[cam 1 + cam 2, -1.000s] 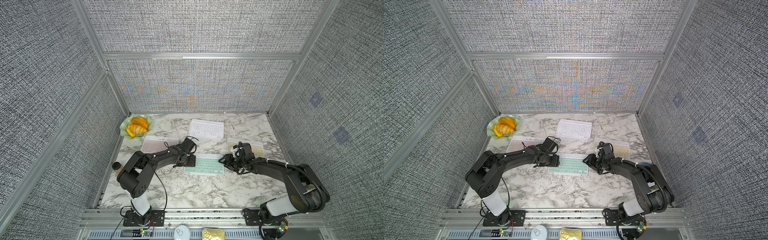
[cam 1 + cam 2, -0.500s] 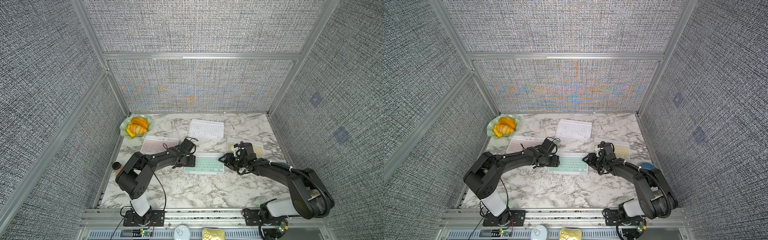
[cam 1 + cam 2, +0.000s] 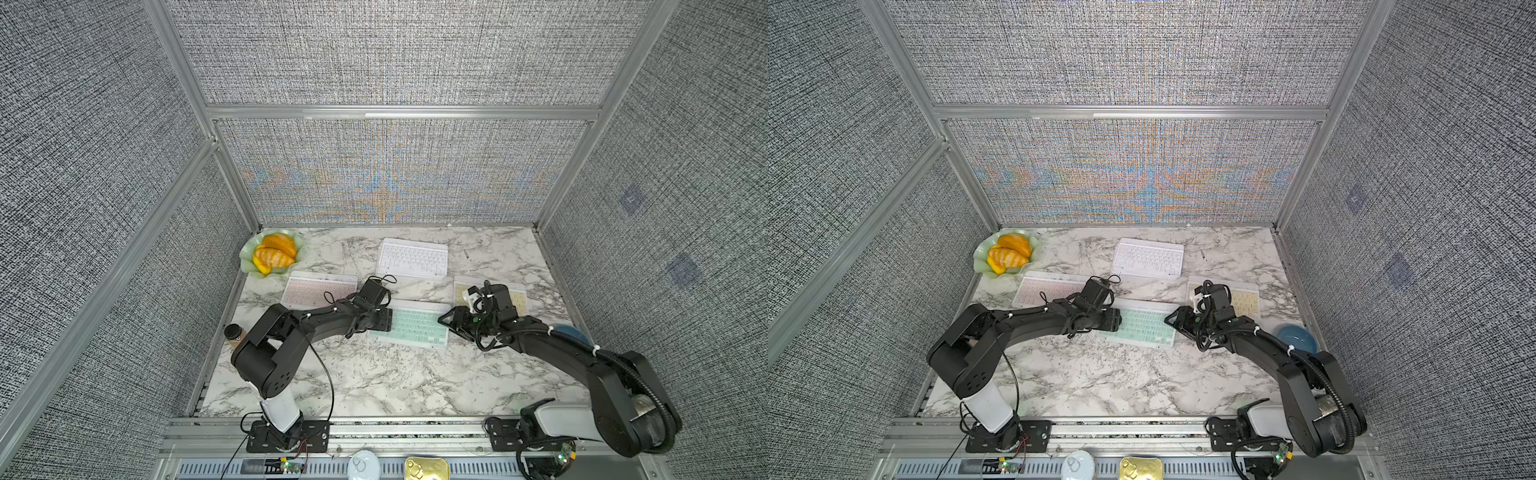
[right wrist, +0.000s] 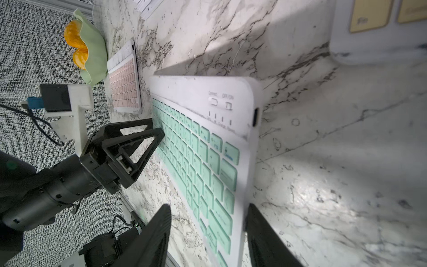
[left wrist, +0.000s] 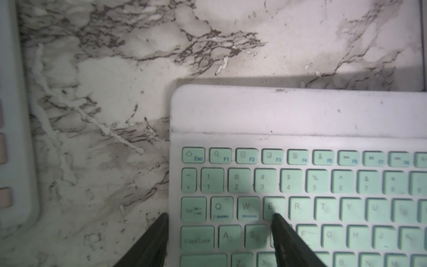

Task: Stack the numeric keypads
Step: Pick up the numeric keypad from the center of the board.

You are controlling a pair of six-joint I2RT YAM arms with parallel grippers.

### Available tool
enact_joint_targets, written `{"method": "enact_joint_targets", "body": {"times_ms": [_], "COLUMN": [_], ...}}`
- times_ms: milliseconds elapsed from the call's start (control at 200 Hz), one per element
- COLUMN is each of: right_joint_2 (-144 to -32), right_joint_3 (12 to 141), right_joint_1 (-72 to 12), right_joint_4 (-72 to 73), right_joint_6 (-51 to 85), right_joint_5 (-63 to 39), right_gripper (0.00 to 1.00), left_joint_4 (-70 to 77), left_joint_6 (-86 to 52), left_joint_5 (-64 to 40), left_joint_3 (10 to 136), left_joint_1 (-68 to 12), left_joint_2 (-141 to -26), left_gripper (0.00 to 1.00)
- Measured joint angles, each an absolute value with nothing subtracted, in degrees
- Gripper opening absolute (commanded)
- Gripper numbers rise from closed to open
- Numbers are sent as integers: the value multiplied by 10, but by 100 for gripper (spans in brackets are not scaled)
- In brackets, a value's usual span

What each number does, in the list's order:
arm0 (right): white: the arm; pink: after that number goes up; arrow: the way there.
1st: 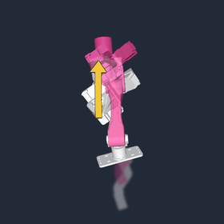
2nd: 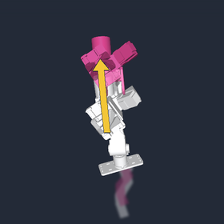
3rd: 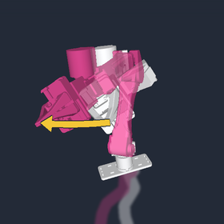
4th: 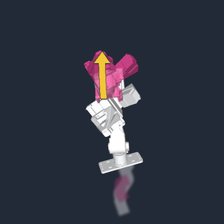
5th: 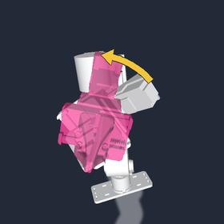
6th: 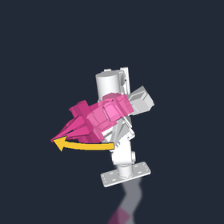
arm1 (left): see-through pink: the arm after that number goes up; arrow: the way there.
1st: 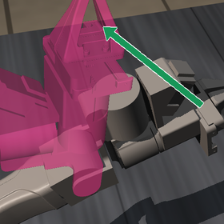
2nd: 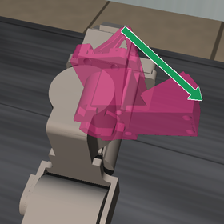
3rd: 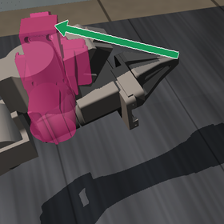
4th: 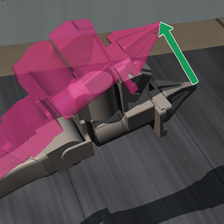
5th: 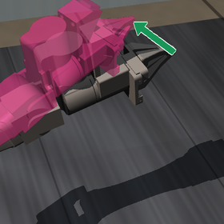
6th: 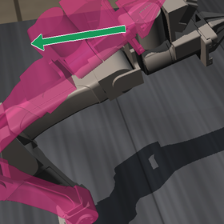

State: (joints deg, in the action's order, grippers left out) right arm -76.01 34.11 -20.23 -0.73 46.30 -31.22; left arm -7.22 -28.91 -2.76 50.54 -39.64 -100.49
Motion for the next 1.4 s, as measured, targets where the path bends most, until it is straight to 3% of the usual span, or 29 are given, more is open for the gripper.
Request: {"method": "enact_joint_targets", "body": {"times_ms": [1396], "right_joint_2": [-732], "right_joint_3": [330], "right_joint_1": [-208], "right_joint_4": [-6], "right_joint_6": [475], "right_joint_5": [-286], "right_gripper": [54], "left_joint_4": [-44], "left_joint_6": [-265], "left_joint_5": [-44], "left_joint_3": [494], "left_joint_1": [-405], "left_joint_2": [-1001], "left_gripper": [69]}}
